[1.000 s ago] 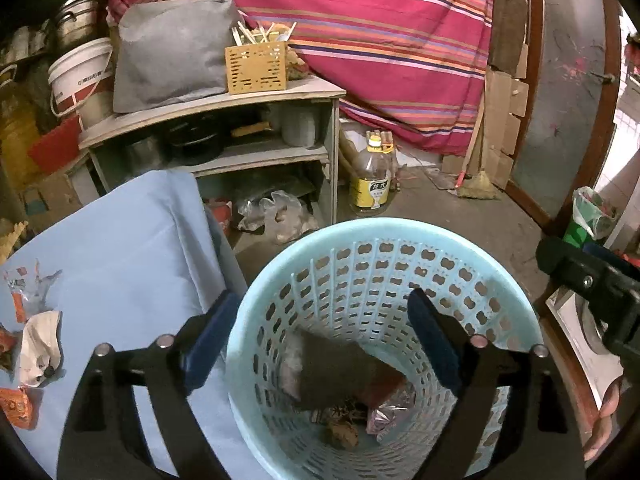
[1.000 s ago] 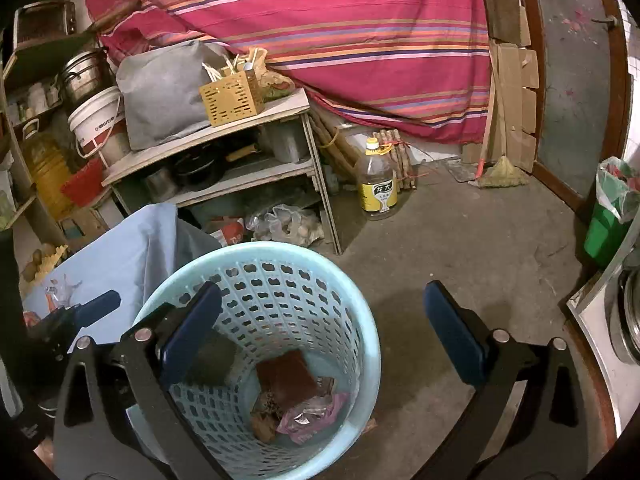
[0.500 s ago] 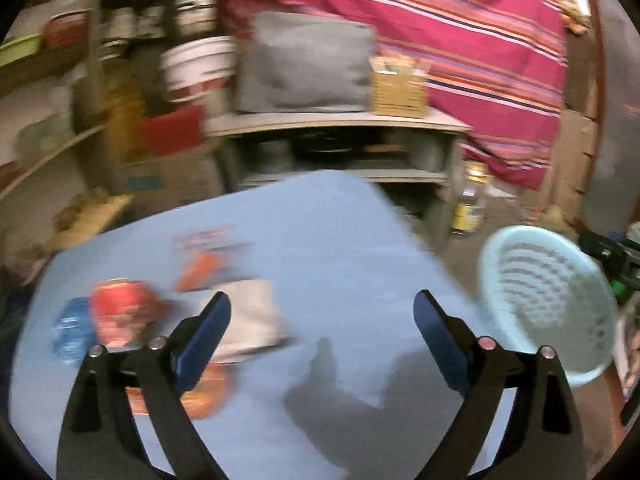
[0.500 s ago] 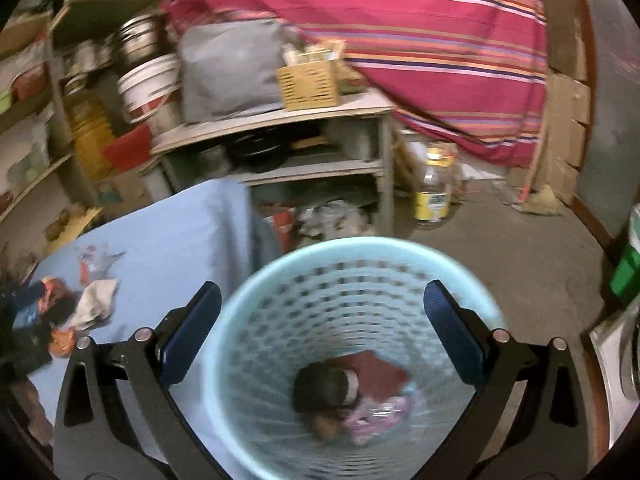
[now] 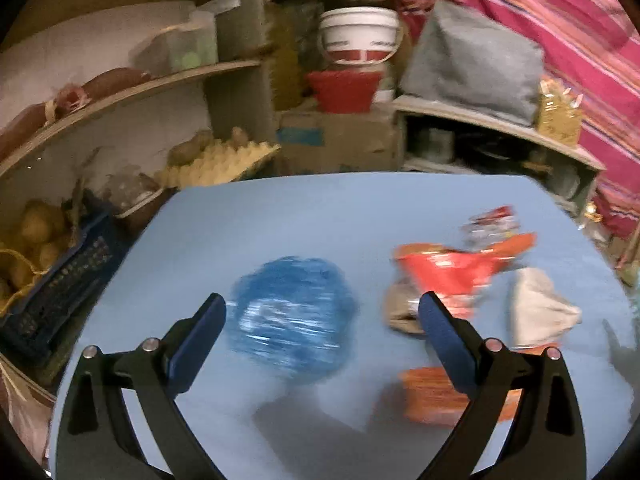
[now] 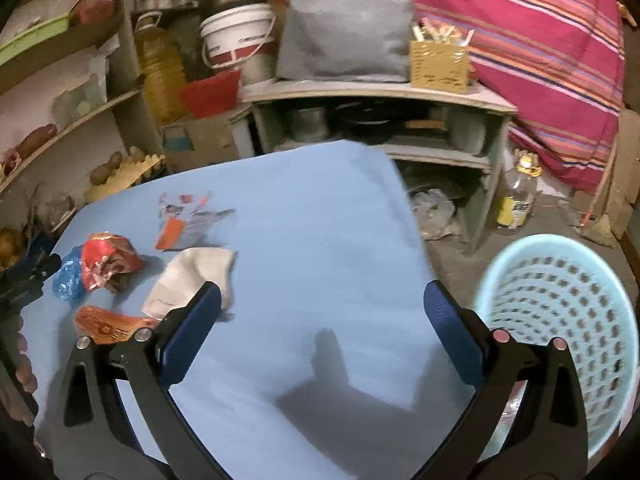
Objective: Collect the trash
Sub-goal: 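Move both tools back to the table and grasp the blue plastic bag with the left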
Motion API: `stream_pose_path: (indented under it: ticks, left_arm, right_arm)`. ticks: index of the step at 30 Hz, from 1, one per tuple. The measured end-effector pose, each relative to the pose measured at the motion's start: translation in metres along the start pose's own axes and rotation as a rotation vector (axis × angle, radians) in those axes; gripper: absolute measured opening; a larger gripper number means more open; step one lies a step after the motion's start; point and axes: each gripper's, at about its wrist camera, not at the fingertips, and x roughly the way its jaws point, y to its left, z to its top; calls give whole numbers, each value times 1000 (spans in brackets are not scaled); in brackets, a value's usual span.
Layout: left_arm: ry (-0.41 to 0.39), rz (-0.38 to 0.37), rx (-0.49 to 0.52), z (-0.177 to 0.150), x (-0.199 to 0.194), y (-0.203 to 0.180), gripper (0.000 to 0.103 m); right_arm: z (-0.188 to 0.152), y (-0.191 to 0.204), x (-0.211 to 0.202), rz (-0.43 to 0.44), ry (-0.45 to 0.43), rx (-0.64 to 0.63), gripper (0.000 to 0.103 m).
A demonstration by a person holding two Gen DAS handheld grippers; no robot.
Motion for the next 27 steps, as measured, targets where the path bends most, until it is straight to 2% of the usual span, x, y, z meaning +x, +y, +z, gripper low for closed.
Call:
stream_pose_path:
  ticks: [3,6,12,16,19,22,27]
  left_arm:
    - [55,-7,-35,-2,23,22,95]
    - [76,-27,-66,0,38,35,95]
    - [88,-29,-33,3,55,31,94]
    - [97,-1,13,0,64,23,91]
    - [129,-13,32,-2,72,21,72]
    - [139,-20,26,-4,75,22,63]
    - [163,-47,-2,-5,79,28,37]
  right_arm:
    - [-1,22,17,11,31,-27,99]
    - [-2,41,28,7,42,-58,99]
    - [-2,63,48,6,66,-74,99]
    - [-1,76,56,17,71,-83,99]
    - [0,84,60,16,72,-103,99]
    - [-1,90,66,14,78,-117,99]
    - [-1,92,75,5,100,-124,99]
